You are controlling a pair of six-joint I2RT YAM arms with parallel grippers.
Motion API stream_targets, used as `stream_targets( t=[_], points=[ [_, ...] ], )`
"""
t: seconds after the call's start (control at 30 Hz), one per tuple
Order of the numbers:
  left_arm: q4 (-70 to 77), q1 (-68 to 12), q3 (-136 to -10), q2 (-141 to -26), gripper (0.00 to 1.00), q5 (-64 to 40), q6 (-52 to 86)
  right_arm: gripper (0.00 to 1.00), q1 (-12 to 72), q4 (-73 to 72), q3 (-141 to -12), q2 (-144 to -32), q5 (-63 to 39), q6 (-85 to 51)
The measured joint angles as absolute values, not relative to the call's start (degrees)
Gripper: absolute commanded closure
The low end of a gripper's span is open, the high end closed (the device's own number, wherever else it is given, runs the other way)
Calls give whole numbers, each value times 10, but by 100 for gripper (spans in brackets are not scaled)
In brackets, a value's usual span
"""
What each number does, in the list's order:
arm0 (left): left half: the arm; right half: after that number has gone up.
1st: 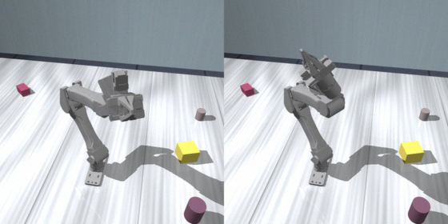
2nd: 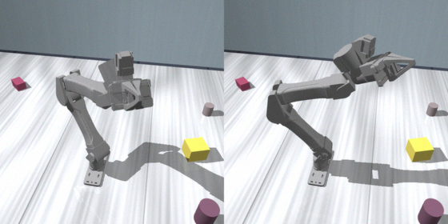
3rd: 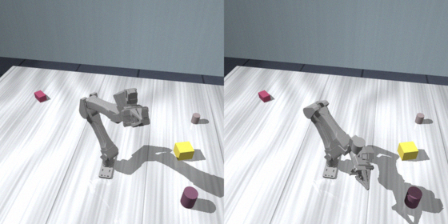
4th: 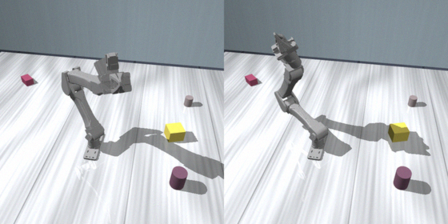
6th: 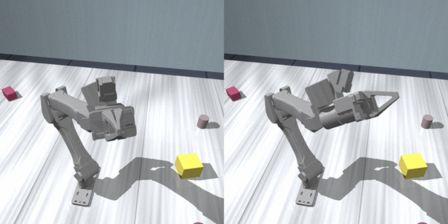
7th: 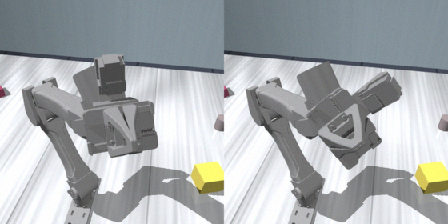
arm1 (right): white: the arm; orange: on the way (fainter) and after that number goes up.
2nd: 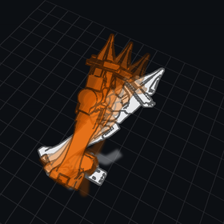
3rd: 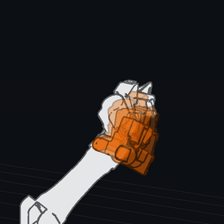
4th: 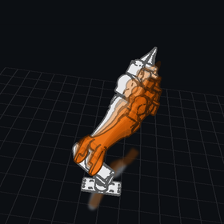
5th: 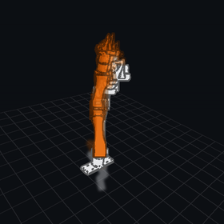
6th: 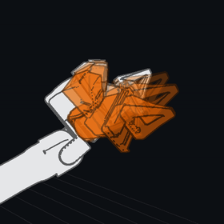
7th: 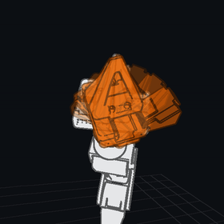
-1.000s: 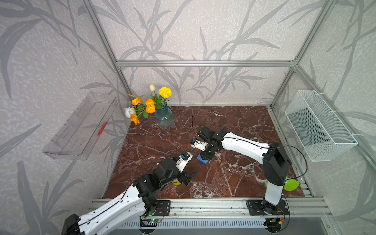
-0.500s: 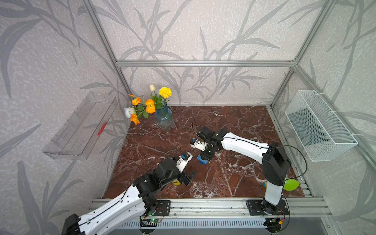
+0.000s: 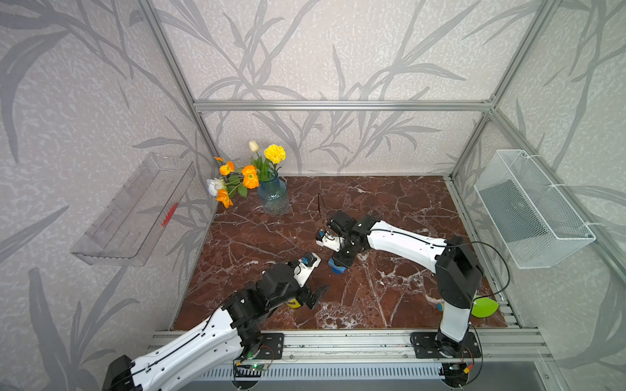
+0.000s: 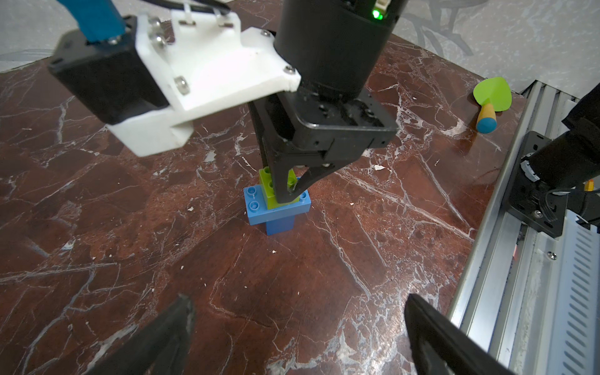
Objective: Assemble the letter f with lego
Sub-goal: Assemble the lego brick with the lego brick.
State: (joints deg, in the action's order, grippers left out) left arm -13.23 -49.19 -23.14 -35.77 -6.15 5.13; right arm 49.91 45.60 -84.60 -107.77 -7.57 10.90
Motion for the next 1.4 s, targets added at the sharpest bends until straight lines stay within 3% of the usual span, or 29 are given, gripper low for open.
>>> stream_targets(
  t=[1.4],
  points=[
    [-130,-492,-231,-370,1,-47,57,75,507,390,-829,-1082,-21,33]
  ],
)
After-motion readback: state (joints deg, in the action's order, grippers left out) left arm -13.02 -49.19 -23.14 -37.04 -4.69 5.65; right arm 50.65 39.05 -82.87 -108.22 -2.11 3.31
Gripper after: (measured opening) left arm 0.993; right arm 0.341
